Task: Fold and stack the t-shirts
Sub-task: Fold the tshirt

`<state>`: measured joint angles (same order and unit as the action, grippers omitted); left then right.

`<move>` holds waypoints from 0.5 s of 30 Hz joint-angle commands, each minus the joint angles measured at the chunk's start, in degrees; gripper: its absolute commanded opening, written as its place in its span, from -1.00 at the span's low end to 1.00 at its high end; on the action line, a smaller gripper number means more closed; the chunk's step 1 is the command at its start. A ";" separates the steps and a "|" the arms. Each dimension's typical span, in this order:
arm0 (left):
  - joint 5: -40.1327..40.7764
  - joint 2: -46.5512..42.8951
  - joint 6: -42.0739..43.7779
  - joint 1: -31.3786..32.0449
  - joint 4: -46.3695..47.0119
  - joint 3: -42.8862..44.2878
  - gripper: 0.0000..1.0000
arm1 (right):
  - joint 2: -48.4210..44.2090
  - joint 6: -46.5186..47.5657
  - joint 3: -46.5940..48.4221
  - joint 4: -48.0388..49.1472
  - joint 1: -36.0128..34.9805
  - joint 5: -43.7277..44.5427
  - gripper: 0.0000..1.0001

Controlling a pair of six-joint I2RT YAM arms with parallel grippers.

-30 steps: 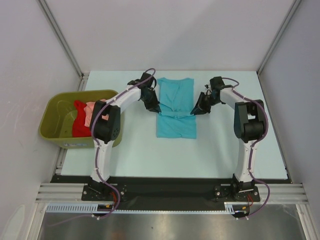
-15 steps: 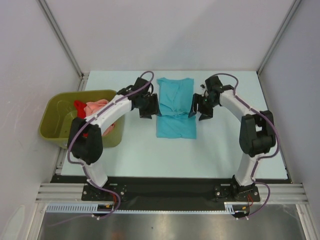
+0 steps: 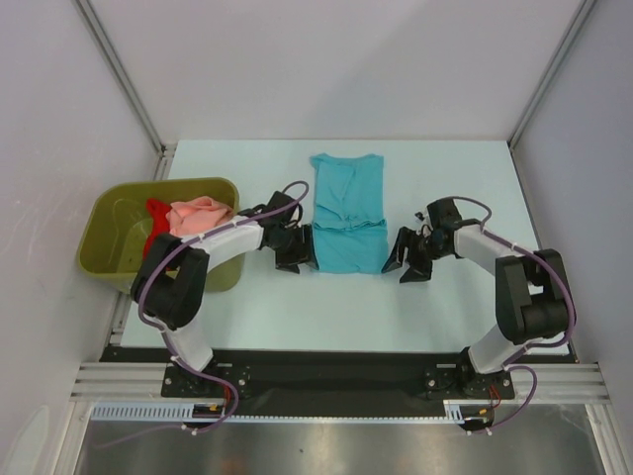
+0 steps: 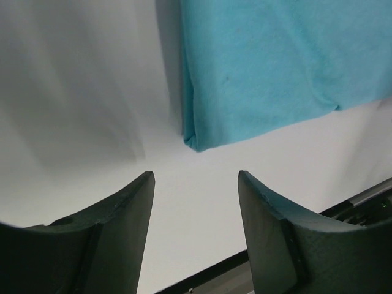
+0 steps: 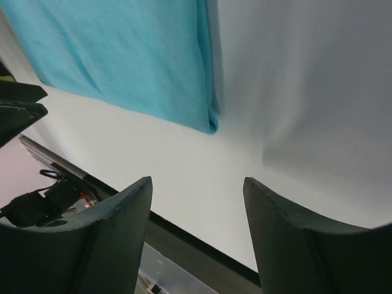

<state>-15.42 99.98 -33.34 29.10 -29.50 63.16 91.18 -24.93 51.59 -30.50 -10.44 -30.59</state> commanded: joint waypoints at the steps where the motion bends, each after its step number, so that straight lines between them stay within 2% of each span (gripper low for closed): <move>1: -1.71 1.35 -1.81 -0.27 5.49 -0.75 0.25 | 2.51 -3.81 -1.40 8.34 -0.37 -4.21 0.29; 8: -2.34 3.90 -4.10 -0.36 6.91 -0.75 0.18 | 5.67 -7.59 -2.38 14.24 -0.46 -3.78 0.15; 15: -1.98 5.48 -4.80 -0.54 6.99 -0.31 0.06 | 7.96 -8.38 -1.58 14.94 -0.46 -1.76 0.04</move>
<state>-17.02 104.29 -37.34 28.95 -24.21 62.70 97.60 -32.51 48.99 -17.93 -10.68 -33.95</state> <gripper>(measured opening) 0.538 0.535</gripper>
